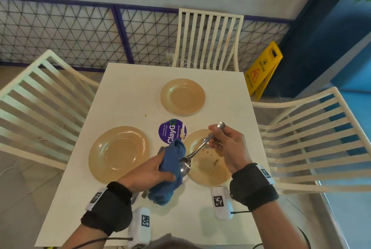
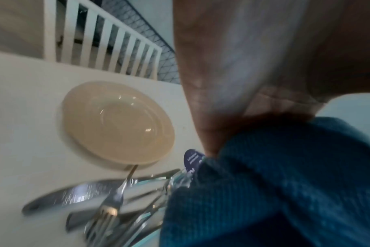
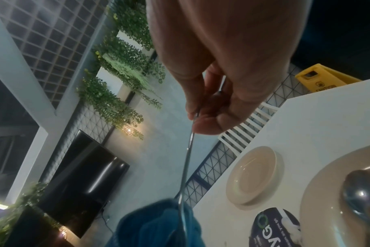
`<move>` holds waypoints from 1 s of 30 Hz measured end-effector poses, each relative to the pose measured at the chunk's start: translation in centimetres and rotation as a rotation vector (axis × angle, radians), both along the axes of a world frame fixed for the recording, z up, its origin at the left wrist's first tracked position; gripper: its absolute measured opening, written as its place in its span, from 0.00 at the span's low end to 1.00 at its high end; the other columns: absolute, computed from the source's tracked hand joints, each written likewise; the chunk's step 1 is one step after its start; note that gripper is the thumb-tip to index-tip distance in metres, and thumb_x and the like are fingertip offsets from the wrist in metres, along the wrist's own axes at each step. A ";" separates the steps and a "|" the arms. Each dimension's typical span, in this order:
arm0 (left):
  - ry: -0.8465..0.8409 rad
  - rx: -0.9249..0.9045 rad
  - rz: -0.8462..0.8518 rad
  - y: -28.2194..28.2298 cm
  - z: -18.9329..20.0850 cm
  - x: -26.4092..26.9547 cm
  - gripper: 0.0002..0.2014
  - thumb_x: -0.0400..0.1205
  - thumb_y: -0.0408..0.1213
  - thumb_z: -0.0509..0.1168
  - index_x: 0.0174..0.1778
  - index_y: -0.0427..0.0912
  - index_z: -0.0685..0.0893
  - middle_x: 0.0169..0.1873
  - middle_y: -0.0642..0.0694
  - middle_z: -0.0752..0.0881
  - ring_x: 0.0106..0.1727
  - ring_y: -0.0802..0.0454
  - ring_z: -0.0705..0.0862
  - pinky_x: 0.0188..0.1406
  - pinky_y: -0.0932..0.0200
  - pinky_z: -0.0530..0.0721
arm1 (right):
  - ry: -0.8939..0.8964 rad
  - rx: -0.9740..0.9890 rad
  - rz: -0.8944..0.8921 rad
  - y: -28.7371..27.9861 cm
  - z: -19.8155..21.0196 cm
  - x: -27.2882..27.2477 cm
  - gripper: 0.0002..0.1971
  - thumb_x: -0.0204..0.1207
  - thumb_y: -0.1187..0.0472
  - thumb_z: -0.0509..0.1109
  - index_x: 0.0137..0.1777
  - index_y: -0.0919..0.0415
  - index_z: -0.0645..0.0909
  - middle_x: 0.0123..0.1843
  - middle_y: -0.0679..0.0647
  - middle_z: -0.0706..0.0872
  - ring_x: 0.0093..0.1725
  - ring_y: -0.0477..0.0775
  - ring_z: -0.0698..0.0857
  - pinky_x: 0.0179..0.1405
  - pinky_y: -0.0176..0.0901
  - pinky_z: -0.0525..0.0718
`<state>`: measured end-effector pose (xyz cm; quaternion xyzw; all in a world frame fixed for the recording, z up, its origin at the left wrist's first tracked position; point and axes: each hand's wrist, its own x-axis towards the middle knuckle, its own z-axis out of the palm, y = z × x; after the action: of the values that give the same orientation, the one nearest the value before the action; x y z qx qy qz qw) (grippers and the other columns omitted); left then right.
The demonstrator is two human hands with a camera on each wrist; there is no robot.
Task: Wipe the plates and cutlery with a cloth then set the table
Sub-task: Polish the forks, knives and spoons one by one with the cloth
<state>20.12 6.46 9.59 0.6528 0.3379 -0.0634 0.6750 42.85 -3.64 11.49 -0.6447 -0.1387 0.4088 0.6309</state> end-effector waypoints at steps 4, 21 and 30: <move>0.019 0.275 -0.113 -0.5 0.4 1.2 0.18 0.77 0.37 0.72 0.62 0.57 0.81 0.46 0.56 0.89 0.46 0.60 0.87 0.49 0.59 0.84 | 0.005 0.017 0.062 0.7 0.0 -1.3 0.08 0.85 0.64 0.68 0.51 0.66 0.89 0.38 0.59 0.87 0.38 0.55 0.83 0.36 0.39 0.88; 0.048 0.283 0.073 -3.5 -1.3 2.3 0.04 0.84 0.41 0.70 0.52 0.48 0.89 0.45 0.48 0.94 0.49 0.54 0.91 0.55 0.54 0.89 | 0.014 0.058 0.071 -0.6 0.3 0.9 0.09 0.83 0.62 0.71 0.52 0.67 0.90 0.37 0.58 0.88 0.39 0.58 0.84 0.42 0.49 0.87; -0.050 0.134 0.282 -5.0 -0.7 3.4 0.09 0.86 0.34 0.69 0.58 0.51 0.89 0.47 0.52 0.94 0.50 0.59 0.92 0.48 0.64 0.87 | 0.070 0.078 0.006 -1.6 -0.1 2.3 0.10 0.84 0.63 0.69 0.55 0.69 0.88 0.40 0.60 0.86 0.36 0.53 0.85 0.36 0.39 0.88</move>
<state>23.49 1.45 8.86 0.6437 0.4128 0.0706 0.6405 45.12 -5.25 11.37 -0.6043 -0.1342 0.4273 0.6590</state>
